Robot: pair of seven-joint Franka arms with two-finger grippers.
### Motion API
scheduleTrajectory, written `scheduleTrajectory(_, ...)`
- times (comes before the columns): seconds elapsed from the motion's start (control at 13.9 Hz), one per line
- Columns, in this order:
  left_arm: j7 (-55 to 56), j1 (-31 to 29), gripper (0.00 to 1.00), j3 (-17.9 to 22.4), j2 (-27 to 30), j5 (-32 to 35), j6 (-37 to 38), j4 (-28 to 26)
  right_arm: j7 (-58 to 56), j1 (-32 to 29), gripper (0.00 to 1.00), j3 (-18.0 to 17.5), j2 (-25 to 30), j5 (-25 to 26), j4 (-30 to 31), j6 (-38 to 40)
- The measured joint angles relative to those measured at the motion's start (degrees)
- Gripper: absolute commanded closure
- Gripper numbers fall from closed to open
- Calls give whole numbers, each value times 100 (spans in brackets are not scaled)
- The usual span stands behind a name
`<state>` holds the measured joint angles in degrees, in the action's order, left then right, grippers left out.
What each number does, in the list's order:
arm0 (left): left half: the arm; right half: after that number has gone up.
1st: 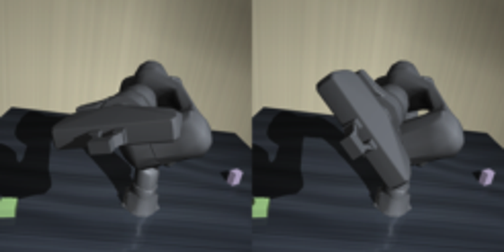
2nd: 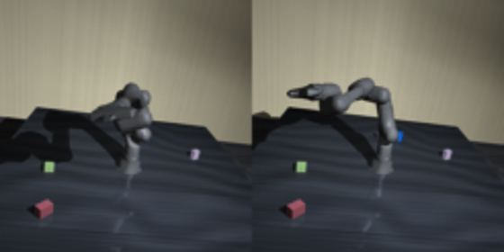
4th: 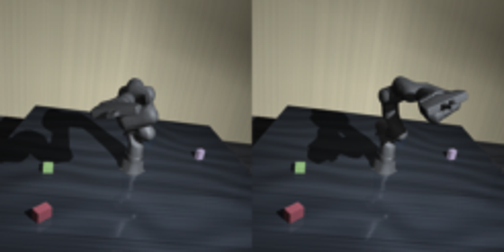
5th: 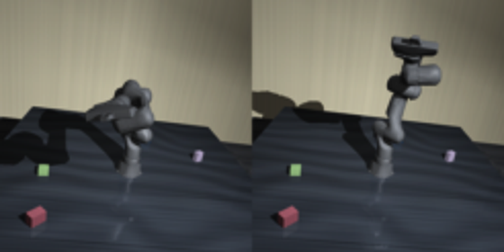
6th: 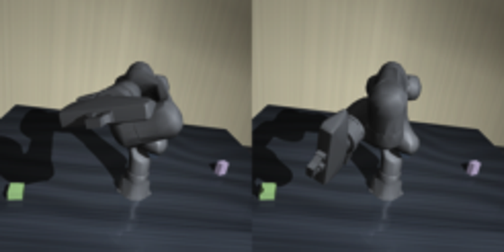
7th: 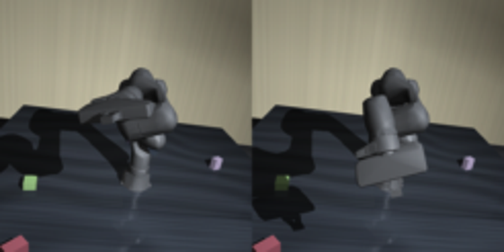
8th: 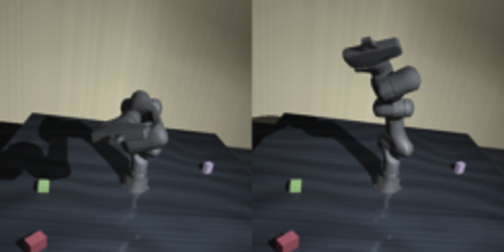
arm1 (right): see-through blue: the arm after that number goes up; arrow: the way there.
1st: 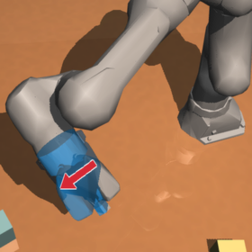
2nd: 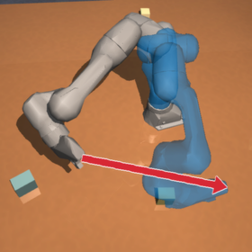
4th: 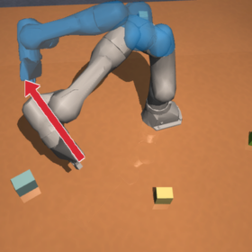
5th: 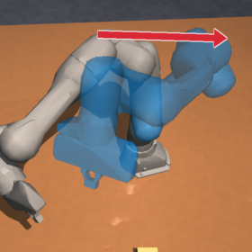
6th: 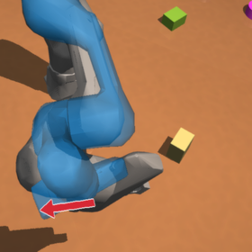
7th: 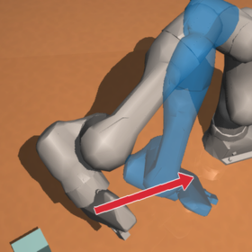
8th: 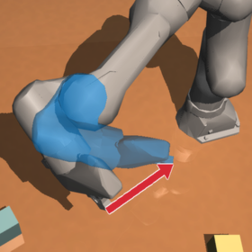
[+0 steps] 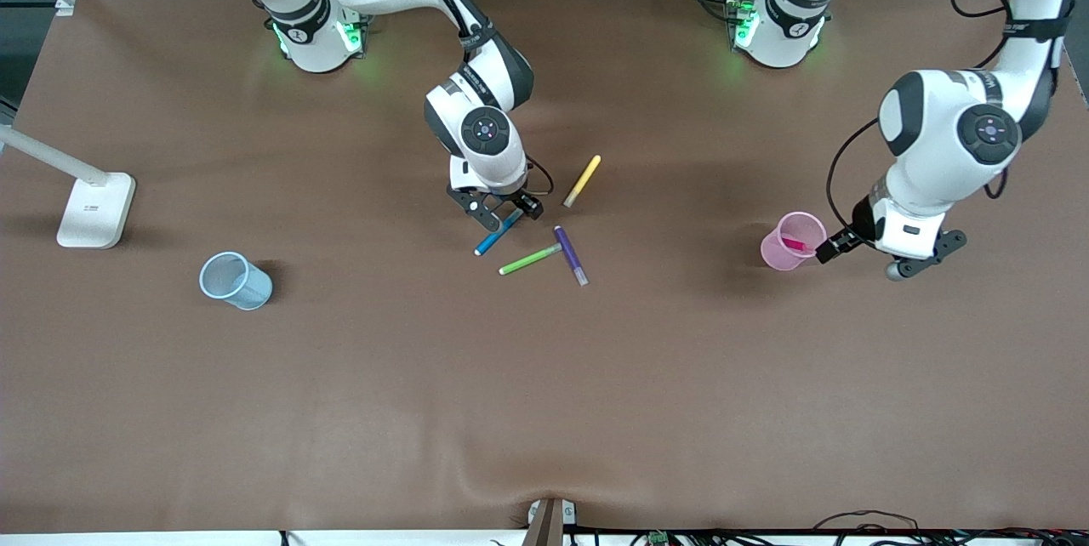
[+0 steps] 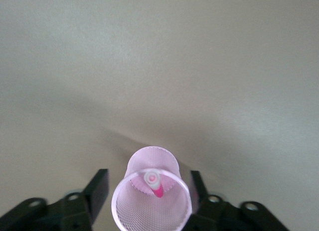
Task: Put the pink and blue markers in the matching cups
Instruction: 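Drop the pink marker into the pink cup while the right gripper grasps the blue marker, then lift the blue marker with the right gripper and carry it over the blue cup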
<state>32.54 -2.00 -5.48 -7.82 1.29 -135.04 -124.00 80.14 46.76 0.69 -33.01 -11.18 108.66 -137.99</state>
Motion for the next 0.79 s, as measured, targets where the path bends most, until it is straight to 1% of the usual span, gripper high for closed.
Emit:
scheduleTrajectory(0.07,0,3,0,-53,1,0,520,385,0,6,39,-1,-27,0,-2,-34)
scheduleTrajectory(0.22,1,34,0,-124,1,0,1540,1232,0,41,52,-1,-78,1,-3,-146)
scheduleTrajectory(0.29,1,47,0,-135,-5,0,1928,1610,0,57,59,0,-97,1,-4,-202)
scheduleTrajectory(0.36,1,48,0,-143,-23,0,2224,1929,0,69,71,0,-122,1,-4,-255)
scheduleTrajectory(0.5,1,48,0,-162,-88,0,2615,2392,0,81,83,1,-174,1,-26,-403)
scheduleTrajectory(0.57,0,50,0,-185,-120,0,2753,2553,0,83,95,1,-180,1,-43,-418)
scheduleTrajectory(0.65,0,53,0,-203,-142,0,2904,2694,1,83,100,1,-181,1,-45,-418)
scheduleTrajectory(0.79,-2,58,0,-221,-152,0,3313,2995,3,86,100,1,-178,1,-52,-410)
